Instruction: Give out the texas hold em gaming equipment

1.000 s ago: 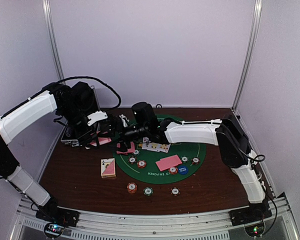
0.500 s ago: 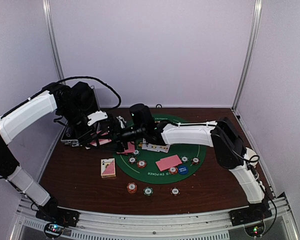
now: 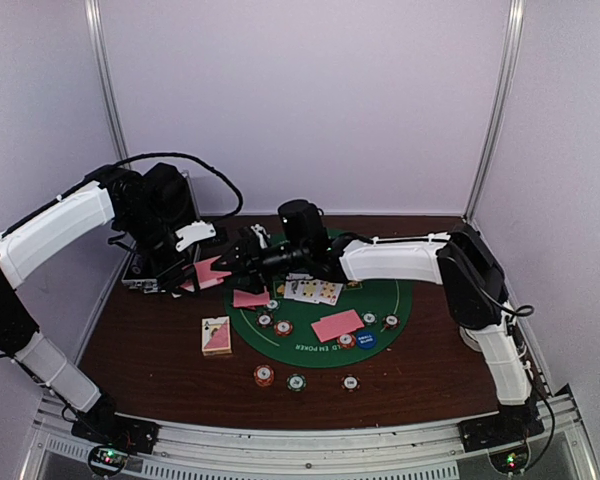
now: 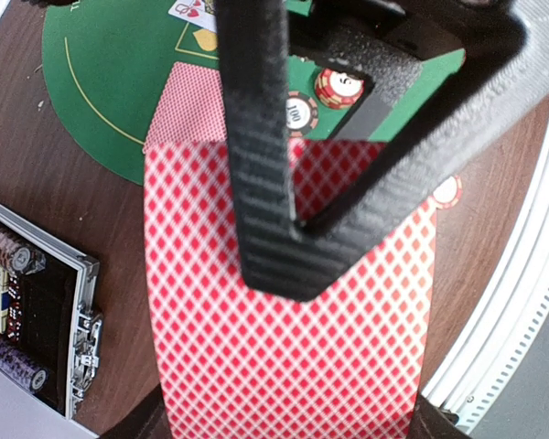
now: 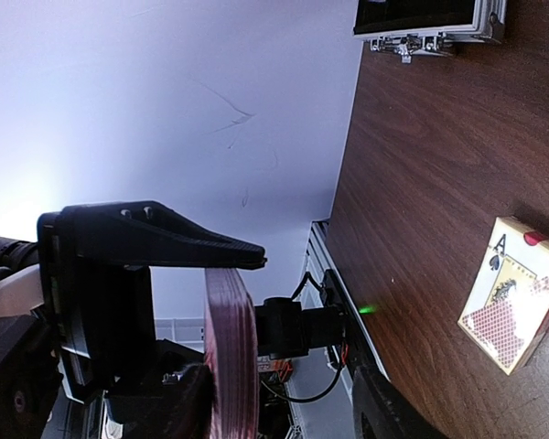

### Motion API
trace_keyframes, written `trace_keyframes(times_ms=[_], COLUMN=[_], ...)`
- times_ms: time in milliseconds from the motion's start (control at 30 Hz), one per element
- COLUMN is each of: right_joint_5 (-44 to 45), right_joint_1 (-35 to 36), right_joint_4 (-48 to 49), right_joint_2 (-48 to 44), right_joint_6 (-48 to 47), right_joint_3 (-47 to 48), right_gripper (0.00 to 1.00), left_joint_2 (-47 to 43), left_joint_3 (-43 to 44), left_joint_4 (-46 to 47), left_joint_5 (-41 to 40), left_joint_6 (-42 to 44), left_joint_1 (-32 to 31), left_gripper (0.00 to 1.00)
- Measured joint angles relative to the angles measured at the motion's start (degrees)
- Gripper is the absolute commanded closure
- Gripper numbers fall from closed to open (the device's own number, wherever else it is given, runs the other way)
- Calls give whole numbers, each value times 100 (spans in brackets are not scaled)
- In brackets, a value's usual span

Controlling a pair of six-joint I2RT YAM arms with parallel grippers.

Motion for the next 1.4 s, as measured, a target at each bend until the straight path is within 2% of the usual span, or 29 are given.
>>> trace_keyframes(times_ms=[567,900,967,1033,1400], right_joint_5=[-52,-173,-205,-249,-426], right_joint_1=[-85,-83,-85,-85,-291], right_joint_4=[901,1130,1128,1139,1014], right_joint_2=[-323,-323,-323,-323,-420], right_joint_6=[745,1025,1038,1051,999], right_joint_3=[-367,-385,-385,-385,-525], right_gripper=[74,78,86,100,100], left_joint_2=[0,0,0,0,0], left_joint_3=[0,0,0,0,0], left_joint_4=[-2,0,0,0,17], left_joint_5=[-52,-66,-66,-66,-85], left_joint_6=[2,2,2,0,0], left_joint_1=[0,0,0,0,0], left_gripper=[100,100,100,100,100])
